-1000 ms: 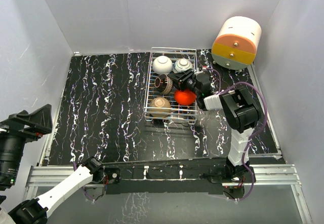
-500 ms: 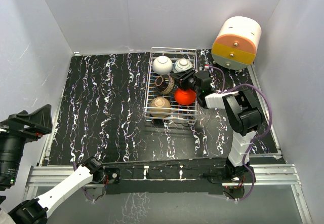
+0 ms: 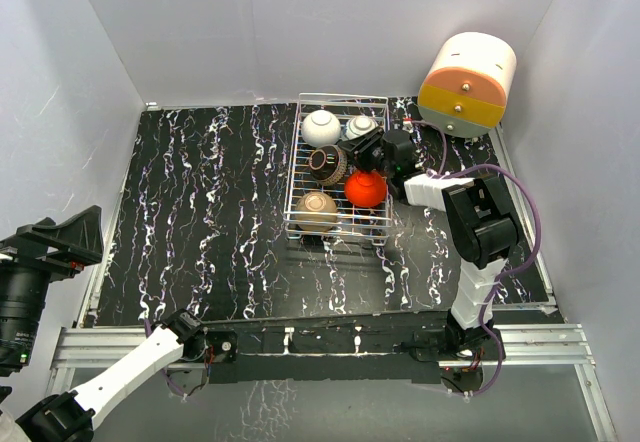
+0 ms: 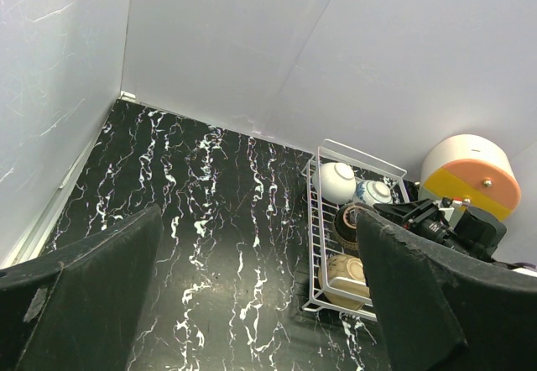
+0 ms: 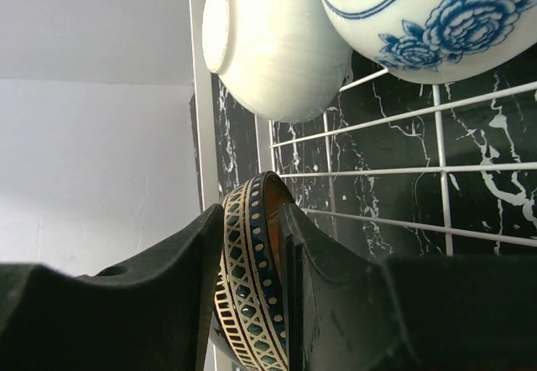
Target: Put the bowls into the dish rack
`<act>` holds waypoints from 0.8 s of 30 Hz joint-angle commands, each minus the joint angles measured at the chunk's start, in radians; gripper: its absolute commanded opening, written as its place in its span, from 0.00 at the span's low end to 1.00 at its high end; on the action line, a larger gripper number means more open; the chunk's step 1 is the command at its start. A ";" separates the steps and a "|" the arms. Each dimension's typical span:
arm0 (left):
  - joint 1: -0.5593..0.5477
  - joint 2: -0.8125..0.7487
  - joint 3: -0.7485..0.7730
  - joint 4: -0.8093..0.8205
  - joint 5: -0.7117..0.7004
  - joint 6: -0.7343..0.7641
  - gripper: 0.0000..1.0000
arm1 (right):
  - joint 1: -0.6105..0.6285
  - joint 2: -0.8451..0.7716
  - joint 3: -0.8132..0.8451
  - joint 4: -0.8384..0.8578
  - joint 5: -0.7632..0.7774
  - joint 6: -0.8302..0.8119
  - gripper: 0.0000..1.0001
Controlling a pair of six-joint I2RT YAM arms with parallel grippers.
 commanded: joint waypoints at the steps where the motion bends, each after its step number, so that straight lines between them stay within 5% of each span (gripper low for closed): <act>1: -0.006 0.016 0.009 0.019 0.008 0.017 0.97 | -0.007 -0.016 0.020 -0.113 0.057 -0.093 0.36; 24: -0.006 0.016 -0.004 0.029 0.013 0.012 0.97 | -0.007 0.012 0.120 -0.291 0.097 -0.295 0.40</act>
